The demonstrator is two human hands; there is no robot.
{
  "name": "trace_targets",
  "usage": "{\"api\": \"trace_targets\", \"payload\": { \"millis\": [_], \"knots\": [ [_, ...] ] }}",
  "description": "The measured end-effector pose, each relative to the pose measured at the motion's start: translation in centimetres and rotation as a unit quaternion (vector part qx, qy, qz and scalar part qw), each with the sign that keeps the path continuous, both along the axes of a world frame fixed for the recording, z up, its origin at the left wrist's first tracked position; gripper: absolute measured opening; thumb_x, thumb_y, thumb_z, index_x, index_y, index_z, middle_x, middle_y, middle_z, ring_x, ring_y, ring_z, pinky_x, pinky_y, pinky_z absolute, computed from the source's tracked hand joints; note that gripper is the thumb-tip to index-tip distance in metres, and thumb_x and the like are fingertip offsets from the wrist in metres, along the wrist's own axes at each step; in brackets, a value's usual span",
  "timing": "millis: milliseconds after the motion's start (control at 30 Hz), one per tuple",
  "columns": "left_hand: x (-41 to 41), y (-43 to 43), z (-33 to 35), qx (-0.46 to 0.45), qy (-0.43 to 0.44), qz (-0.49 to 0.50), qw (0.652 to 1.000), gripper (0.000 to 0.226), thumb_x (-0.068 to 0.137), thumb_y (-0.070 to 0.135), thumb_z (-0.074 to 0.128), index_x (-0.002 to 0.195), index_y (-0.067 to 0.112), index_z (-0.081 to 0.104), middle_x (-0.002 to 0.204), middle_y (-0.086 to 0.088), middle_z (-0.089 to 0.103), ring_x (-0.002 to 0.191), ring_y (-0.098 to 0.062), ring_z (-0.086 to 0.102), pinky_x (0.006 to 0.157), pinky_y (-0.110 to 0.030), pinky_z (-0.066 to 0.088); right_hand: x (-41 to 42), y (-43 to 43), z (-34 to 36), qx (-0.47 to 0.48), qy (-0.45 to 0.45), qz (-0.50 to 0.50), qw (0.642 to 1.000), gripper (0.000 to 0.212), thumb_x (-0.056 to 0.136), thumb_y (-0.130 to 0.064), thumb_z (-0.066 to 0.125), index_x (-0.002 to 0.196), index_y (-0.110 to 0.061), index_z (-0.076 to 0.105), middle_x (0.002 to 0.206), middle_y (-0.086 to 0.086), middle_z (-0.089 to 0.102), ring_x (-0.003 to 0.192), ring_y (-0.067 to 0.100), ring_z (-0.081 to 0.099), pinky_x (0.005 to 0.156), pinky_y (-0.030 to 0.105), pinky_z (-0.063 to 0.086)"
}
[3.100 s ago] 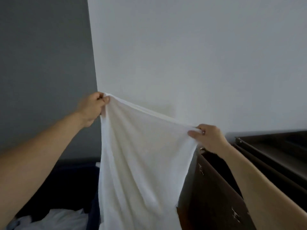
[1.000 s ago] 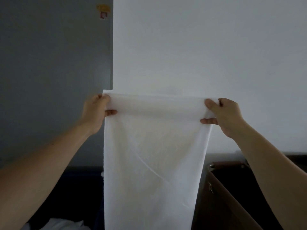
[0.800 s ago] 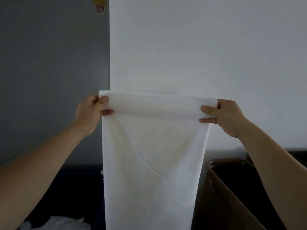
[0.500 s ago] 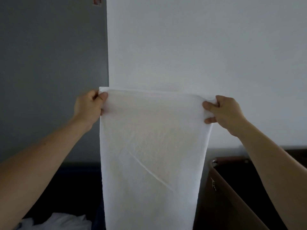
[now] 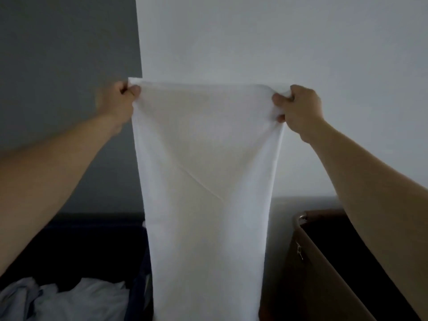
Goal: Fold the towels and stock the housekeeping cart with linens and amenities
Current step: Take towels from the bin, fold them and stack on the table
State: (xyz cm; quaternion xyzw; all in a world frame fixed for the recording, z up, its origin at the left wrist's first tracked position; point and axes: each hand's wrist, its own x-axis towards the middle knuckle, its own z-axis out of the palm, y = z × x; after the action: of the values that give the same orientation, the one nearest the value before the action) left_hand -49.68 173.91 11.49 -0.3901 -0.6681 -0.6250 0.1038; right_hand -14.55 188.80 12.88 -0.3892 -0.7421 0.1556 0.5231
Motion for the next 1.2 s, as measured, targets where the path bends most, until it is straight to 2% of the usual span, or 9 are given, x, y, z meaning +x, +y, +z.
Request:
{"api": "trace_targets", "payload": {
  "millis": [67, 133, 300, 433, 667, 833, 933, 1067, 1200],
  "knots": [
    [0.0, -0.7, 1.9, 0.014, -0.005, -0.015, 1.000, 0.032, 0.096, 0.038, 0.056, 0.111, 0.012, 0.066, 0.101, -0.007, 0.063, 0.091, -0.023, 0.060, 0.080, -0.041, 0.055, 0.4, -0.1, 1.6, 0.008, 0.025, 0.014, 1.000, 0.037, 0.091, -0.029, 0.067, 0.064, -0.018, 0.044, 0.066, 0.000, 0.051, 0.055, 0.021, 0.064, 0.056, 0.039, 0.055],
    [0.4, -1.6, 3.0, 0.030, -0.008, -0.015, 0.999, 0.022, 0.094, 0.039, 0.058, 0.099, 0.020, 0.066, 0.103, -0.007, 0.065, 0.093, -0.024, 0.062, 0.086, -0.048, 0.056, 1.1, -0.5, 2.6, 0.015, 0.037, 0.021, 0.999, 0.041, 0.091, -0.030, 0.067, 0.061, -0.021, 0.040, 0.063, -0.005, 0.047, 0.051, 0.015, 0.063, 0.048, 0.032, 0.052],
    [2.1, -4.5, 1.8, 0.030, 0.011, 0.013, 0.999, 0.029, 0.092, 0.043, 0.060, 0.110, 0.021, 0.069, 0.085, 0.009, 0.065, 0.067, -0.005, 0.056, 0.054, -0.023, 0.046, 3.1, -1.9, 1.9, 0.021, 0.039, 0.050, 0.998, 0.044, 0.092, -0.028, 0.067, 0.061, -0.020, 0.036, 0.065, -0.003, 0.045, 0.053, 0.018, 0.058, 0.043, 0.024, 0.051],
    [4.2, -7.9, -1.5, 0.027, -0.023, -0.031, 0.999, 0.018, 0.095, 0.035, 0.061, 0.107, 0.023, 0.064, 0.087, 0.007, 0.065, 0.062, -0.002, 0.057, 0.038, -0.016, 0.041, 5.4, -5.0, -0.8, 0.006, 0.023, 0.073, 0.997, 0.043, 0.092, -0.029, 0.067, 0.063, -0.019, 0.037, 0.065, -0.001, 0.047, 0.053, 0.019, 0.062, 0.039, 0.020, 0.041],
    [9.5, -18.5, -8.9, -0.018, -0.068, -0.126, 0.989, 0.009, 0.096, 0.026, 0.062, 0.091, 0.030, 0.068, 0.081, 0.023, 0.071, 0.072, 0.004, 0.065, 0.049, -0.013, 0.050, 10.8, -13.8, -8.6, -0.038, -0.032, 0.056, 0.997, 0.044, 0.092, -0.035, 0.066, 0.064, -0.017, 0.037, 0.061, 0.003, 0.056, 0.047, 0.009, 0.063, 0.050, 0.029, 0.042],
    [13.6, -26.8, -19.4, -0.117, -0.127, -0.174, 0.969, 0.011, 0.097, 0.017, 0.060, 0.096, 0.022, 0.070, 0.089, 0.005, 0.069, 0.072, -0.006, 0.061, 0.054, -0.017, 0.052, 15.2, -21.0, -19.3, -0.171, -0.074, 0.077, 0.979, 0.026, 0.092, -0.037, 0.068, 0.083, -0.013, 0.062, 0.078, 0.004, 0.069, 0.056, 0.013, 0.069, 0.071, 0.044, 0.059],
    [15.7, -31.3, -25.3, -0.202, -0.173, -0.195, 0.944, 0.012, 0.097, 0.020, 0.060, 0.101, 0.020, 0.071, 0.093, 0.003, 0.071, 0.080, -0.008, 0.065, 0.066, -0.024, 0.054, 17.2, -24.6, -25.0, -0.240, -0.095, 0.080, 0.963, 0.018, 0.093, -0.034, 0.066, 0.099, -0.017, 0.068, 0.086, -0.004, 0.070, 0.066, 0.013, 0.070, 0.074, 0.039, 0.062],
    [17.6, -34.5, -30.4, -0.274, -0.212, -0.208, 0.915, 0.014, 0.096, 0.023, 0.060, 0.106, 0.021, 0.069, 0.102, 0.003, 0.072, 0.096, -0.013, 0.066, 0.077, -0.031, 0.052, 19.1, -27.6, -29.8, -0.318, -0.131, 0.087, 0.935, 0.014, 0.093, -0.031, 0.067, 0.098, -0.018, 0.069, 0.092, 0.004, 0.071, 0.077, 0.024, 0.071, 0.079, 0.045, 0.061],
    [17.6, -35.7, -32.5, -0.316, -0.246, -0.234, 0.886, 0.017, 0.095, 0.022, 0.062, 0.110, 0.018, 0.069, 0.105, 0.000, 0.073, 0.101, -0.019, 0.066, 0.081, -0.031, 0.051, 20.9, -28.8, -31.8, -0.348, -0.179, 0.110, 0.914, 0.018, 0.089, -0.031, 0.072, 0.090, -0.012, 0.071, 0.081, 0.005, 0.071, 0.076, 0.024, 0.066, 0.070, 0.036, 0.055]
  ]
}}
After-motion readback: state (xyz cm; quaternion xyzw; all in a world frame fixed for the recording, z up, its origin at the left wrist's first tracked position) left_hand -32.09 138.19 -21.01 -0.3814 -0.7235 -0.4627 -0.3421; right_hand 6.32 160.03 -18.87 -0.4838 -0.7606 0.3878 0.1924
